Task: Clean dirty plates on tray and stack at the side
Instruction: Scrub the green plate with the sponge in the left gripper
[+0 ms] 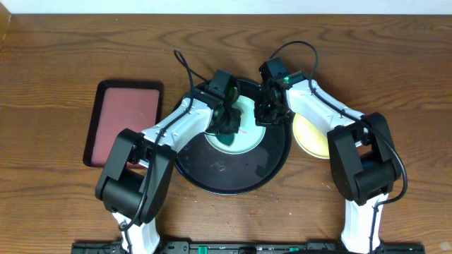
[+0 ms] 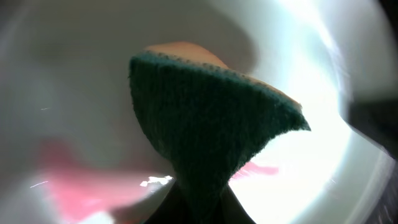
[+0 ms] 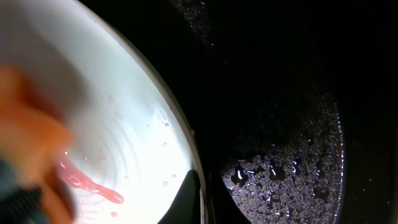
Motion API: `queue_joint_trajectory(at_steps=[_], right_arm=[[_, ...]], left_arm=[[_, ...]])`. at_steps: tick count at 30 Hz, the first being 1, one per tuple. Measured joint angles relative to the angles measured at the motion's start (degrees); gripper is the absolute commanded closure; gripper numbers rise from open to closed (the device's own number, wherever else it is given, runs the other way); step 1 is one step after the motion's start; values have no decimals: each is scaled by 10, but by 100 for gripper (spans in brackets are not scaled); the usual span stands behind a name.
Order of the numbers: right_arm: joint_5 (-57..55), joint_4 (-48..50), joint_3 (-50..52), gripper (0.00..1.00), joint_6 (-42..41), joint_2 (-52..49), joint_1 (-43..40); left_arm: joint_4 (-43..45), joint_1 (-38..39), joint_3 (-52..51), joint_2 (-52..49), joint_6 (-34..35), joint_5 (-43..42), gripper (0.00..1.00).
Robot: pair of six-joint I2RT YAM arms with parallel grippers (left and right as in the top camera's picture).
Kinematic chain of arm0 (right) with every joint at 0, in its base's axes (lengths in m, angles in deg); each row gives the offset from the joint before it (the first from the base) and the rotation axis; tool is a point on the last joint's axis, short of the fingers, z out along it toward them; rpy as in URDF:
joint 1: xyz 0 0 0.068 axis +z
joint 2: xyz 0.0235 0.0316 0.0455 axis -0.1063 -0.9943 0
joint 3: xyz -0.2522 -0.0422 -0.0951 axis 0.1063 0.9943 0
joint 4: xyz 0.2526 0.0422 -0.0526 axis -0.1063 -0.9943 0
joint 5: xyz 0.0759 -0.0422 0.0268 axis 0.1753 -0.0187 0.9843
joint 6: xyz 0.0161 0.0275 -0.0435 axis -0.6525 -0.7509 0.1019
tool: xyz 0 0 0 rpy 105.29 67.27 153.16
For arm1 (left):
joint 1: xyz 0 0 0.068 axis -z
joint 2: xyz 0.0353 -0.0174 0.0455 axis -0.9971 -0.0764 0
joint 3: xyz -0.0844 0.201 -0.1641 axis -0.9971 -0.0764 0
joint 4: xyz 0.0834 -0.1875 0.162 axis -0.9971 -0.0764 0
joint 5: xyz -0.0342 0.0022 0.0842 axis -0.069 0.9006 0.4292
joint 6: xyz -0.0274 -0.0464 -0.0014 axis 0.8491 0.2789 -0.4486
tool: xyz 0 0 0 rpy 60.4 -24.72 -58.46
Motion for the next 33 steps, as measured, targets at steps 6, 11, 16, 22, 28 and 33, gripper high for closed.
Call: queue_joint_trajectory(at_steps=[6,11,16,22,28,33], right_arm=[[0,0,0,99,0,0,0],[0,0,0,99,0,0,0],[0,0,0,99,0,0,0],[5,4,0,99,0,0,4],[7,5,0,99,0,0,6],[7,5,0,99,0,0,7]], left_arm=[[13,4,-1,-1,-87,-83,92],[36,-3,-1,-1,-27,5,93],[36,-16,-1,-1,50,147,93],[7,-10,2,-1,74,194,93],[-43,-2,6,-1,-9,127,93],[-46,-2,6,-1,-113,24,92]])
